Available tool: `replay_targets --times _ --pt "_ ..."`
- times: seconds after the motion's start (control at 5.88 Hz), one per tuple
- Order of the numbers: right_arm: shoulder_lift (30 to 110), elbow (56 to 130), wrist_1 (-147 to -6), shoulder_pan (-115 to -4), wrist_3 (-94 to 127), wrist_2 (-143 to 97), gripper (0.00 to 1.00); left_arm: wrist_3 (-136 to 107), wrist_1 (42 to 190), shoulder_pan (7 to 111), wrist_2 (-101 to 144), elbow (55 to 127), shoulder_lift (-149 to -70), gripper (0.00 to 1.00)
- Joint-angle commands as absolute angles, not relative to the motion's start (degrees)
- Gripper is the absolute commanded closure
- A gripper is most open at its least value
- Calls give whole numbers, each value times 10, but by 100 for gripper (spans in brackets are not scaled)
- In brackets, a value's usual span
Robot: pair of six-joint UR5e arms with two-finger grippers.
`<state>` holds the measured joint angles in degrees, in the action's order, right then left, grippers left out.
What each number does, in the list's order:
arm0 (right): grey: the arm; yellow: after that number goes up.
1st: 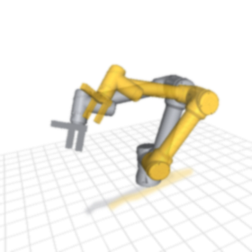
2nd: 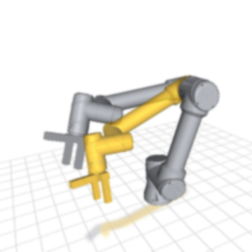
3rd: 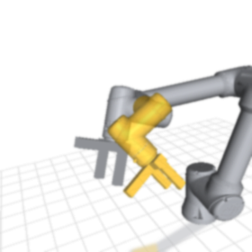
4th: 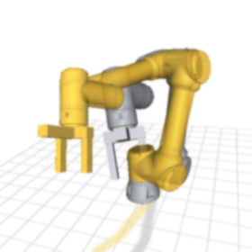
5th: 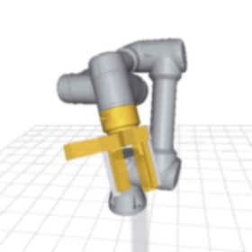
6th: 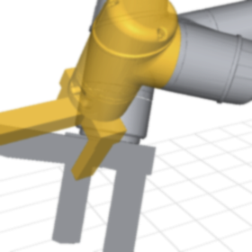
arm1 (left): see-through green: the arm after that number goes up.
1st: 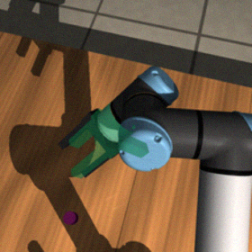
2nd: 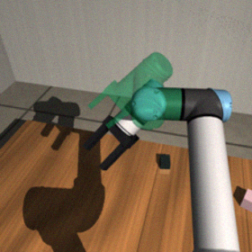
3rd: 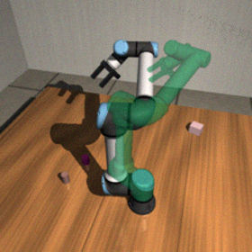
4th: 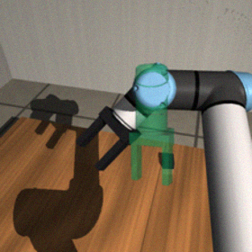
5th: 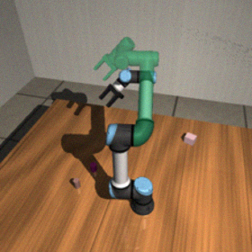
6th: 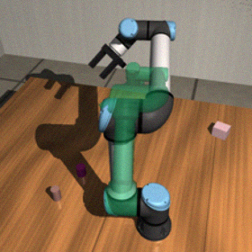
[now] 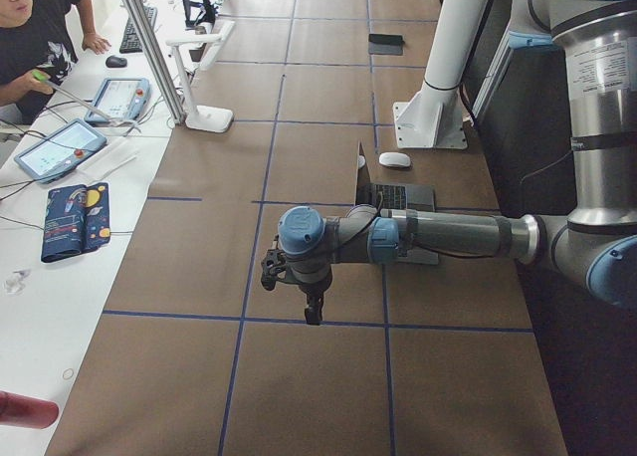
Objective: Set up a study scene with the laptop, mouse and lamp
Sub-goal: 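Move the left gripper down toward the dark grey laptop near the robot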
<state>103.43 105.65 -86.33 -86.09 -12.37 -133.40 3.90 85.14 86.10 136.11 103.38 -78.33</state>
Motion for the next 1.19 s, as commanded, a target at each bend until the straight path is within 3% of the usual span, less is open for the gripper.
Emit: replay_targets --times 0.0,0.51,1.02 --pt "1034 1056 -856 -860 -124 -1336 0 27 851 861 1362 1039 -780 0" --pt "1034 1055 -845 -858 -127 -1367 0 -238 846 851 1426 1108 -784 0" --pt "1037 1055 -845 -858 -121 -1368 0 -729 851 720 1432 1277 -787 0"
